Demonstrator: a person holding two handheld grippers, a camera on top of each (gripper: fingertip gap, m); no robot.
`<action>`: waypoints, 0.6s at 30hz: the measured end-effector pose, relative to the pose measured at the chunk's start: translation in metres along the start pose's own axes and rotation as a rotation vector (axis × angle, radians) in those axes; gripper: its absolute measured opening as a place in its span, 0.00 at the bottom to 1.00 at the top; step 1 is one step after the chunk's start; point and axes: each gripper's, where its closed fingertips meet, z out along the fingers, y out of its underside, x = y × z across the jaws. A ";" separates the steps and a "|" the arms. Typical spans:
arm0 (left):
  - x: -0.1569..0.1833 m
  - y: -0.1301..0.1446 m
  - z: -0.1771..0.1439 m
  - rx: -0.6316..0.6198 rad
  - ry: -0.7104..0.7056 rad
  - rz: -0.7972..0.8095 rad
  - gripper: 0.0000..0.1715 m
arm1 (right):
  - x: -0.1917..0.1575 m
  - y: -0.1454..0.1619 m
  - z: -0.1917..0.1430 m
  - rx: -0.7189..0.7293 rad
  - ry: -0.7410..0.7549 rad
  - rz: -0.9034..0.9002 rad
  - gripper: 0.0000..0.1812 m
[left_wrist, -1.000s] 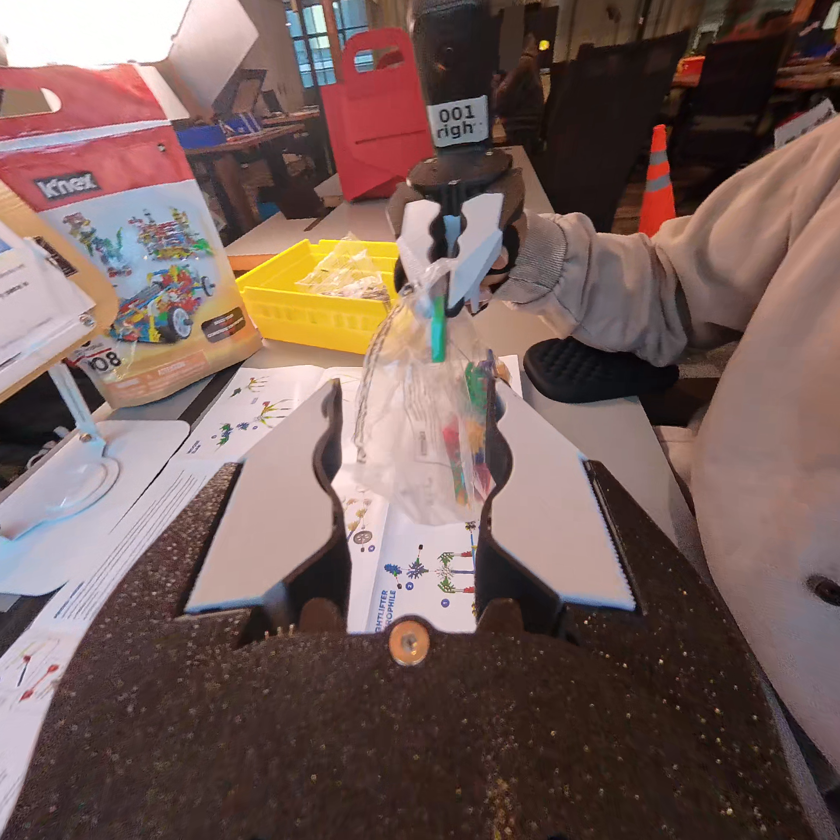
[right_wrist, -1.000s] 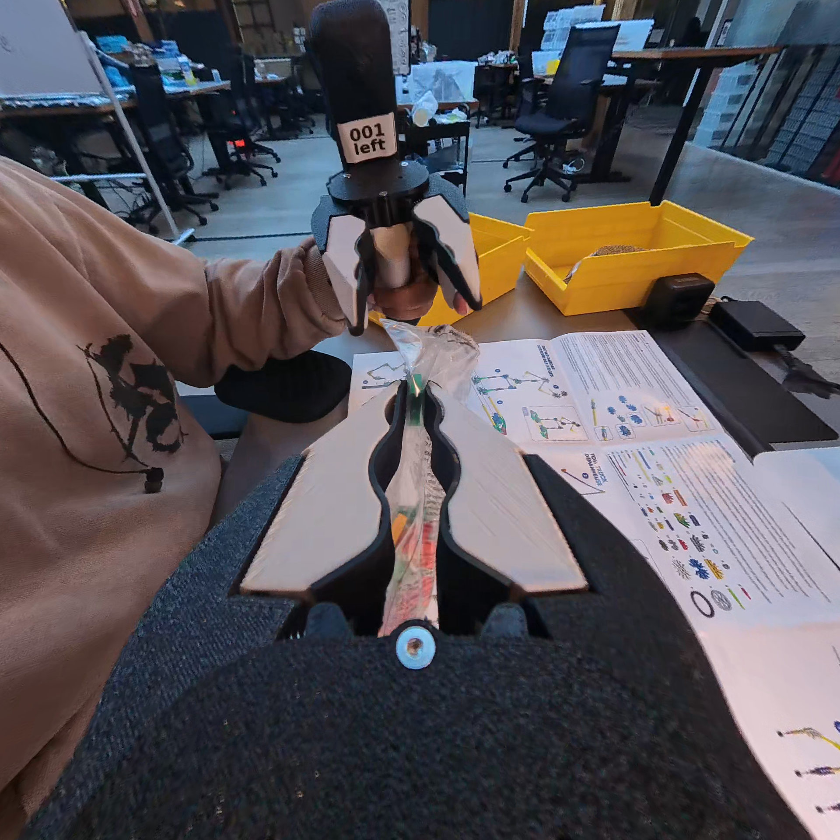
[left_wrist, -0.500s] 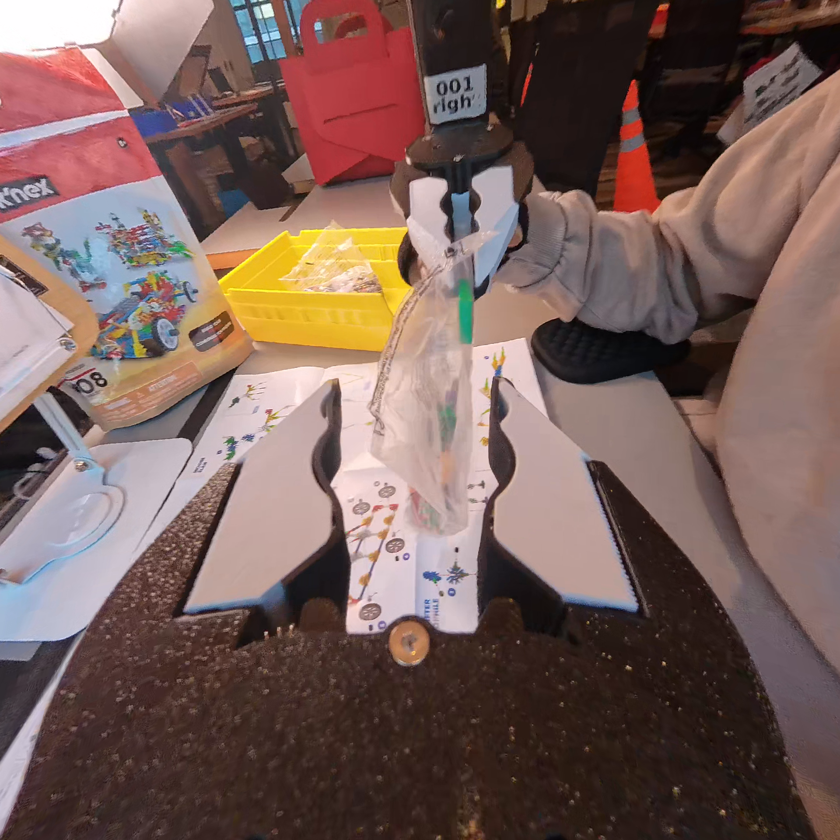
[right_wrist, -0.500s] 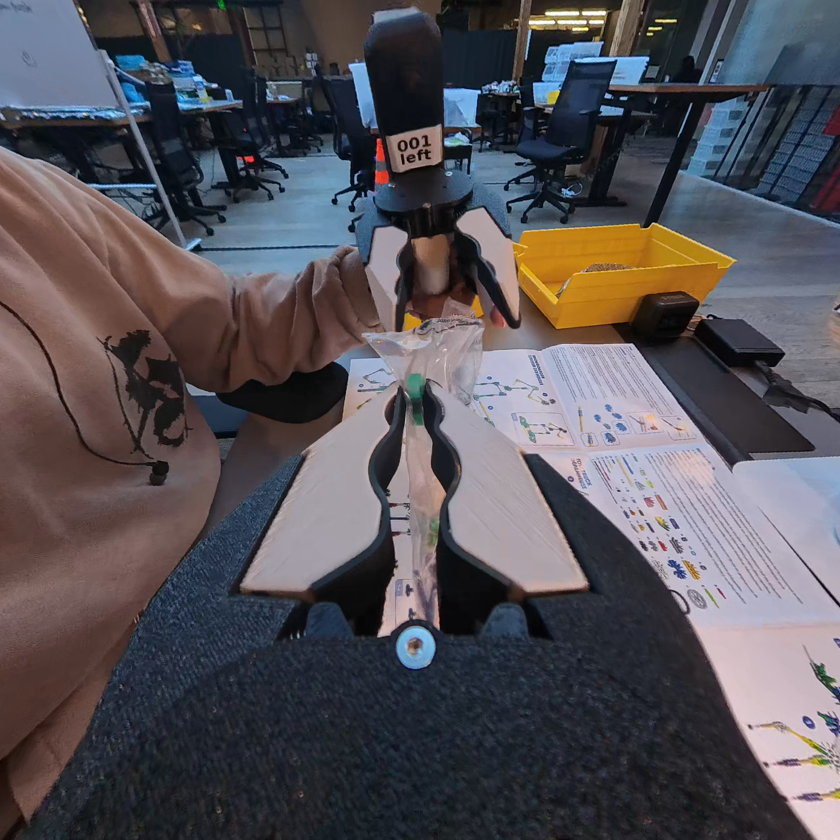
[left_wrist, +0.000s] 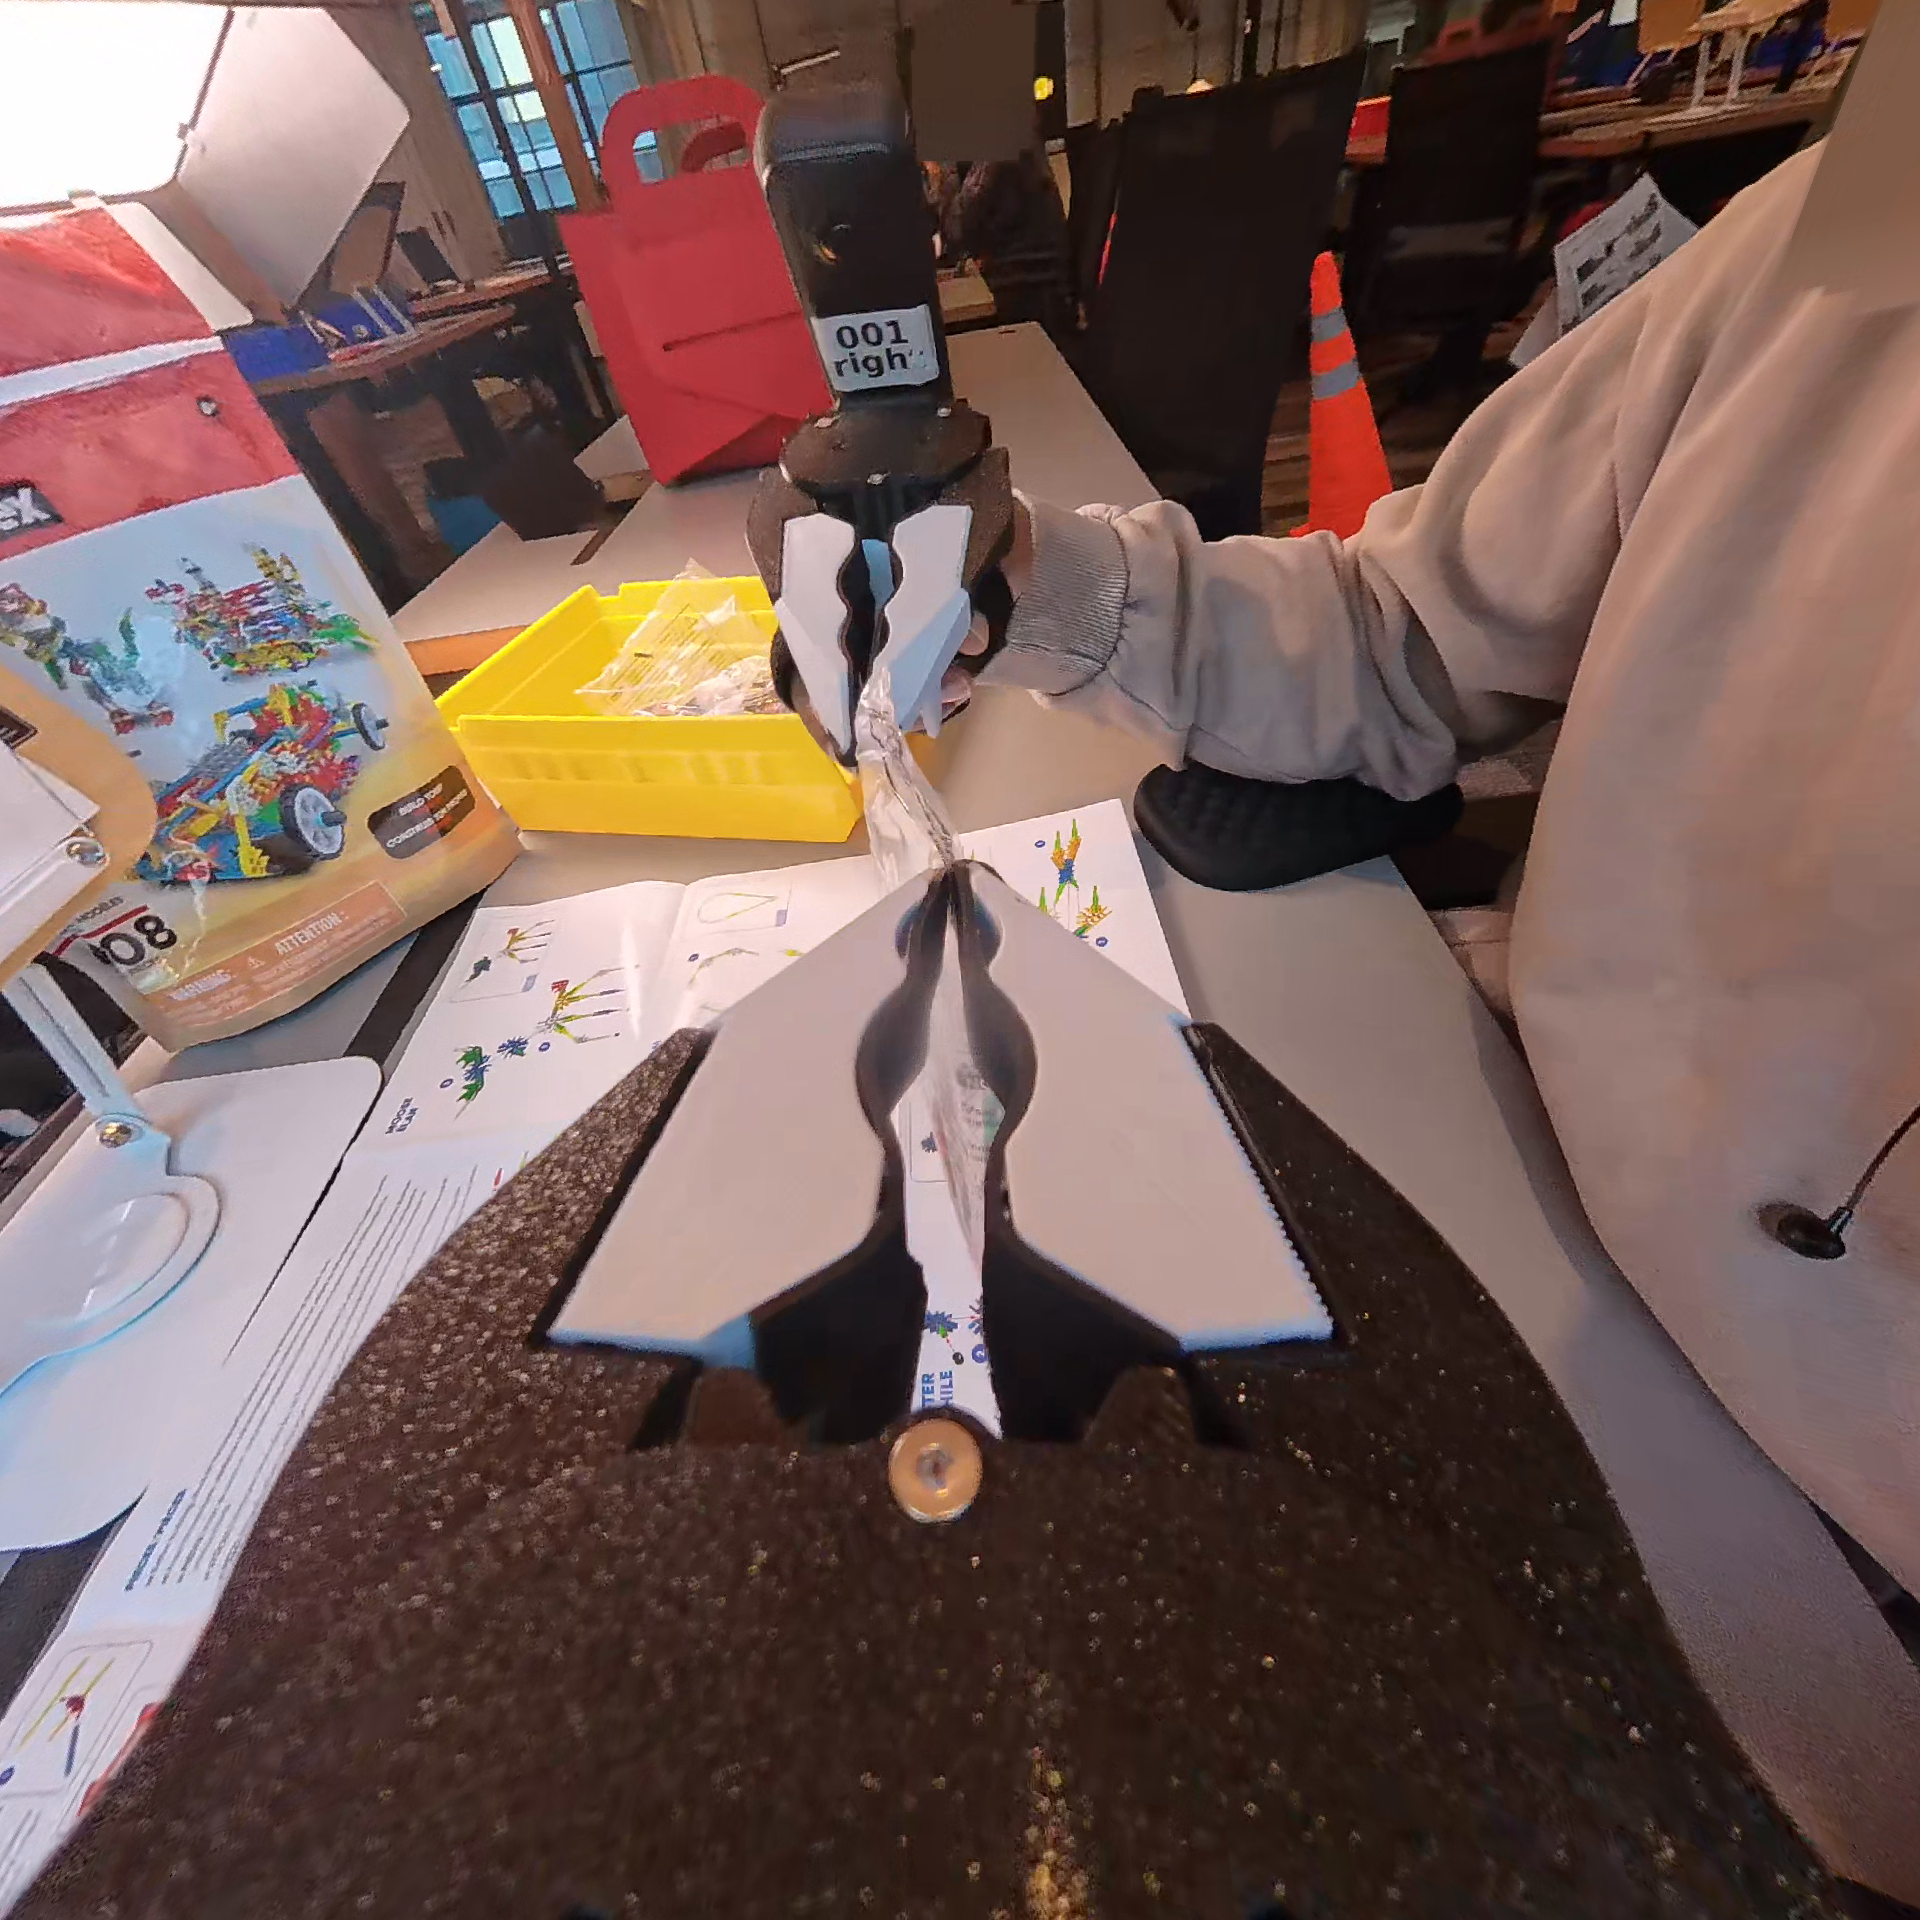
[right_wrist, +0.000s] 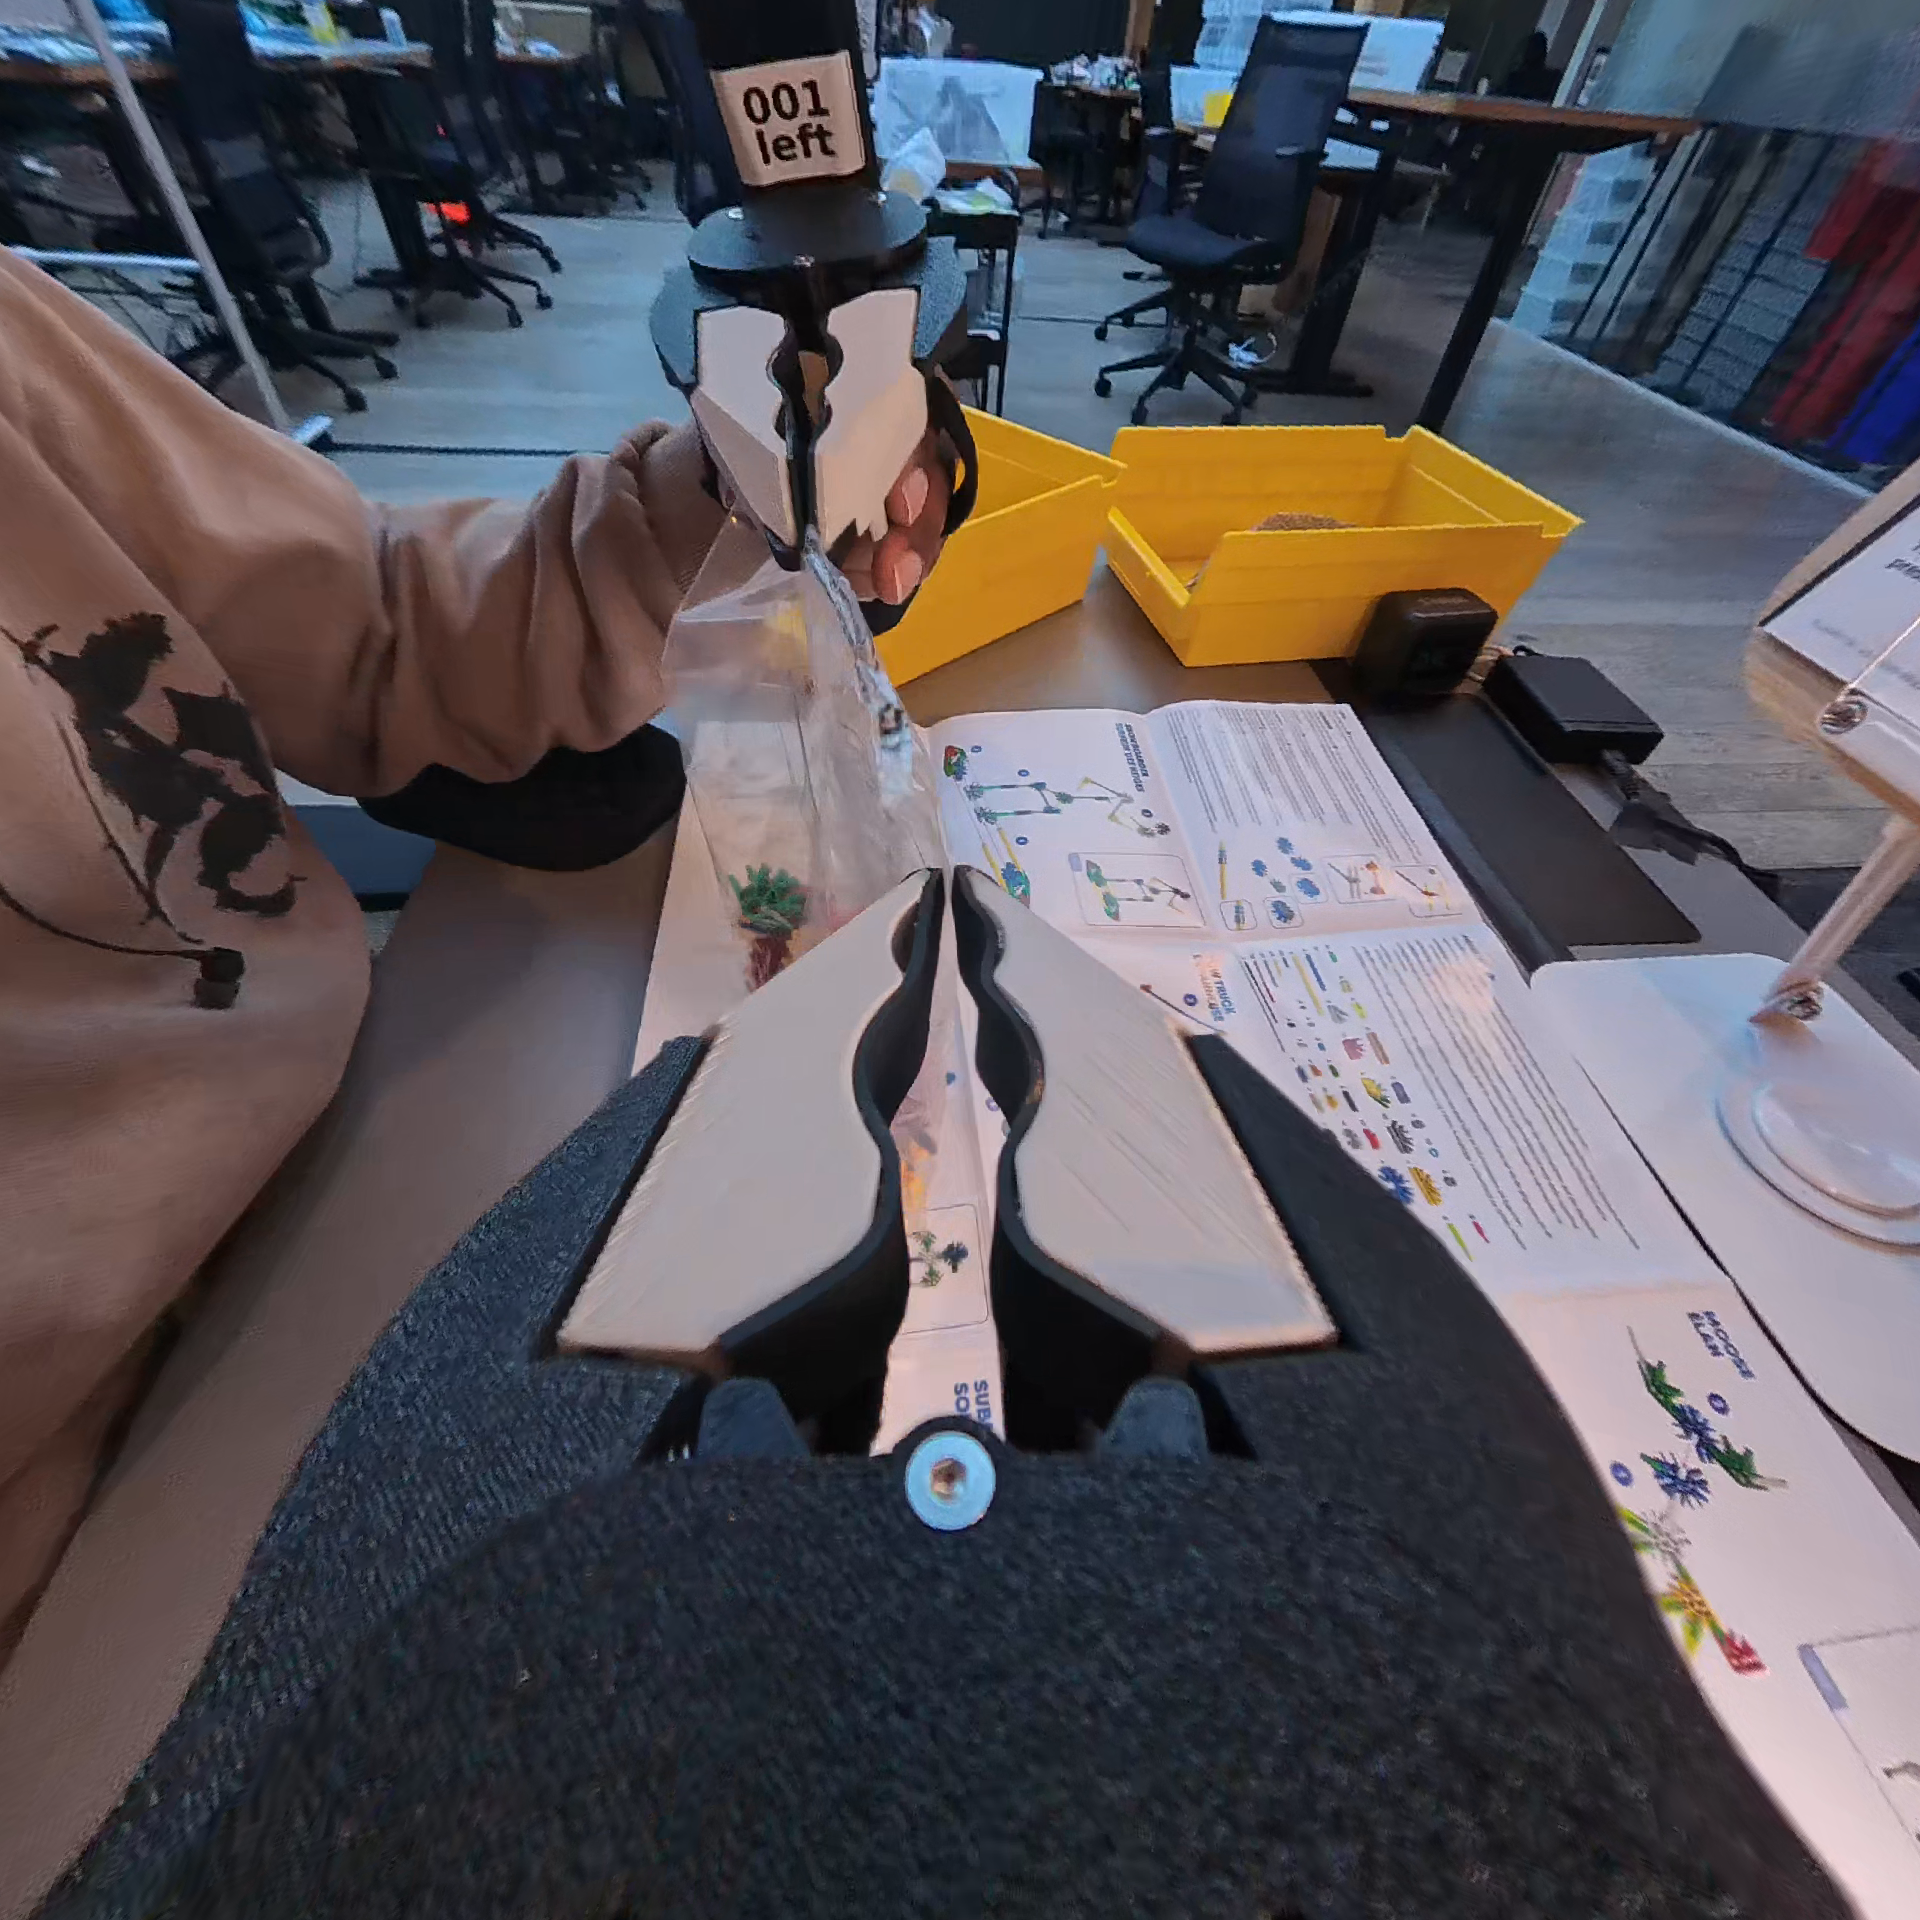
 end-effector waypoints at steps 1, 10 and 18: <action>-0.003 0.001 -0.001 -0.002 -0.011 -0.011 0.00 | 0.001 -0.003 0.000 0.013 0.004 0.002 0.03; -0.018 0.000 0.011 -0.036 -0.106 -0.113 0.00 | -0.019 -0.037 0.035 -0.082 0.127 -0.176 0.35; -0.013 -0.001 0.014 -0.025 -0.100 -0.117 0.00 | -0.012 -0.026 0.054 -0.089 0.143 -0.229 0.00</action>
